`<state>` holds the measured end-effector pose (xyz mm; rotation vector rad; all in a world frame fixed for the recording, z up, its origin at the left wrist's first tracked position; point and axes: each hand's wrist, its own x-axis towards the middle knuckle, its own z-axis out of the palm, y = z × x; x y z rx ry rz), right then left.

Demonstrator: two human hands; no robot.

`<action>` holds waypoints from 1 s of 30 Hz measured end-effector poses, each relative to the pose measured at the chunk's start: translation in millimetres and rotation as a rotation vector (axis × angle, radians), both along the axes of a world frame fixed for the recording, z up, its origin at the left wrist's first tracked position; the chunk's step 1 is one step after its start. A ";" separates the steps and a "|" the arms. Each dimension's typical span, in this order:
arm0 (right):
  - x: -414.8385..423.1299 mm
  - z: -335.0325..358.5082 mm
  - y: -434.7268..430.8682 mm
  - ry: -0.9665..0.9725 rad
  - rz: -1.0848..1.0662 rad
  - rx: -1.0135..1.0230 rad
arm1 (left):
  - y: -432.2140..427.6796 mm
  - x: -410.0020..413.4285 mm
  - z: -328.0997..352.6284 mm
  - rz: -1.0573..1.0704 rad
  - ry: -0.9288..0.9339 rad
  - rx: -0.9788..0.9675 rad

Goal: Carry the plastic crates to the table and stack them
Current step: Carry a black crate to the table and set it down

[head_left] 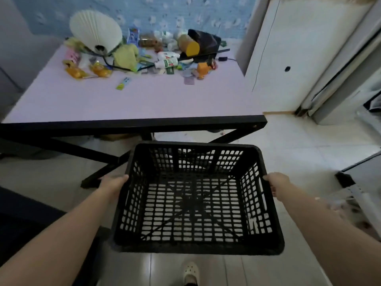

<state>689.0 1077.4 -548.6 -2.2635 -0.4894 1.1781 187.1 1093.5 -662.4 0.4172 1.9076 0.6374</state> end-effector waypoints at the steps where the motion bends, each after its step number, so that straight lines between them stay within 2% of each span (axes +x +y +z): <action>1: 1.5 -23.7 15.2 -0.004 -0.005 -0.004 | 9.0 -3.5 -33.0 0.016 0.014 -0.042; 3: 4.7 -71.9 43.9 0.010 -0.028 -0.022 | 23.6 -1.4 -83.1 0.020 0.030 -0.090; 8: 1.9 -204.8 100.2 0.016 -0.117 0.003 | 67.3 43.1 -131.2 0.101 0.027 -0.130; 11: -1.7 -287.4 116.9 0.042 -0.188 0.000 | 89.2 58.3 -188.7 0.053 -0.067 -0.140; 17: -10.0 -420.9 122.8 0.063 -0.317 -0.039 | 99.4 58.5 -311.4 0.099 -0.015 -0.139; 23: -9.8 -493.4 143.4 0.068 -0.226 -0.077 | 109.2 64.7 -382.6 0.089 -0.067 -0.151; 30: -4.3 -522.7 185.1 0.036 -0.085 -0.062 | 114.5 69.9 -407.9 0.056 -0.114 -0.111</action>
